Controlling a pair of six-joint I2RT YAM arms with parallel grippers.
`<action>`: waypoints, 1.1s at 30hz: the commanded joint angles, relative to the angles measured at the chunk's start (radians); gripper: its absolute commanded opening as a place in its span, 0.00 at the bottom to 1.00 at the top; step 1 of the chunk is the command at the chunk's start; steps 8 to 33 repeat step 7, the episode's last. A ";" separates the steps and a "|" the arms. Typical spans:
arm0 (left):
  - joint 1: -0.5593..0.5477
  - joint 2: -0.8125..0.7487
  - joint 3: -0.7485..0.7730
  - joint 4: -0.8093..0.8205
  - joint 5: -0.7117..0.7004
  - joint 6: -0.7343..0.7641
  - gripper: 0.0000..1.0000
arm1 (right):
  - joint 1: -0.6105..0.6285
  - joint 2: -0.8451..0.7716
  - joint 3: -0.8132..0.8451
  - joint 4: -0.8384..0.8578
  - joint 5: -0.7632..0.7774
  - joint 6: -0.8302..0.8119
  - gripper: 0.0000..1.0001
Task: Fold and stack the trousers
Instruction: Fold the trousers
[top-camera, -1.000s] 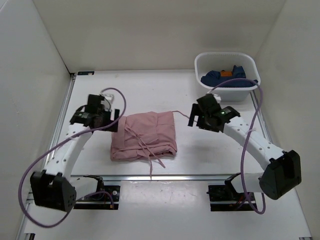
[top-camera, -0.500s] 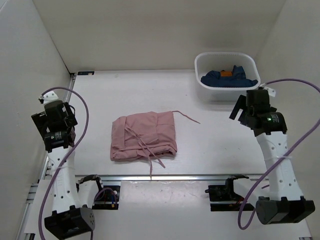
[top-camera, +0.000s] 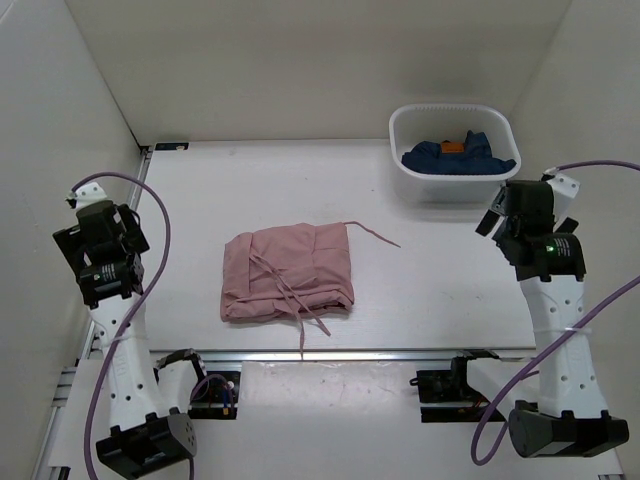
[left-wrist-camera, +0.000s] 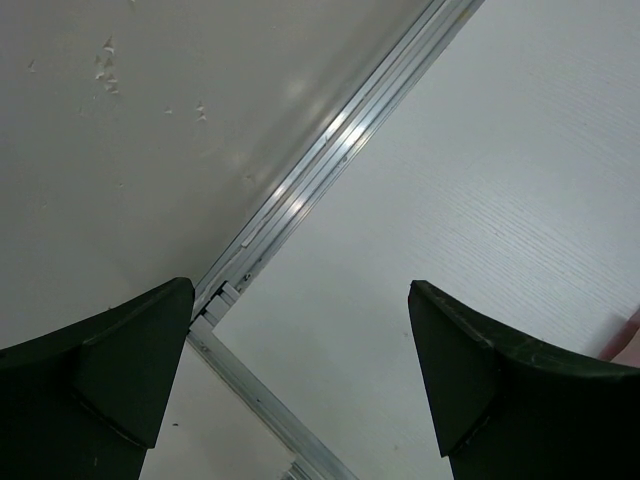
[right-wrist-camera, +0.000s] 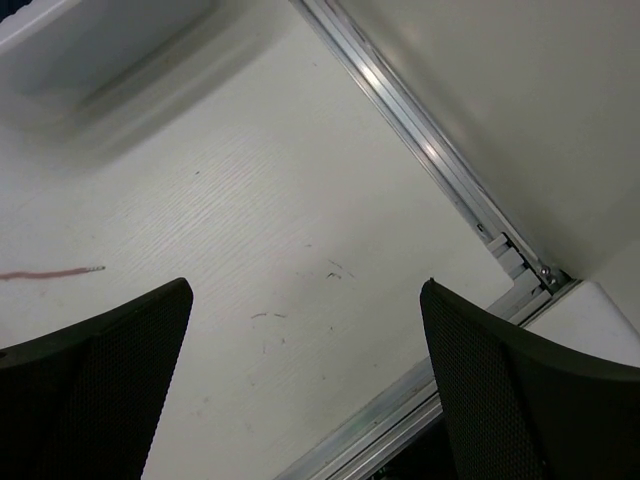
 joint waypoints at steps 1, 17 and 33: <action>0.007 -0.014 0.039 -0.035 0.024 -0.001 1.00 | -0.004 -0.011 -0.010 0.021 0.101 0.070 0.99; 0.007 -0.014 0.039 -0.044 0.044 -0.001 1.00 | -0.004 -0.022 -0.021 0.030 0.081 0.059 0.99; 0.007 -0.014 0.039 -0.044 0.044 -0.001 1.00 | -0.004 -0.022 -0.021 0.030 0.081 0.059 0.99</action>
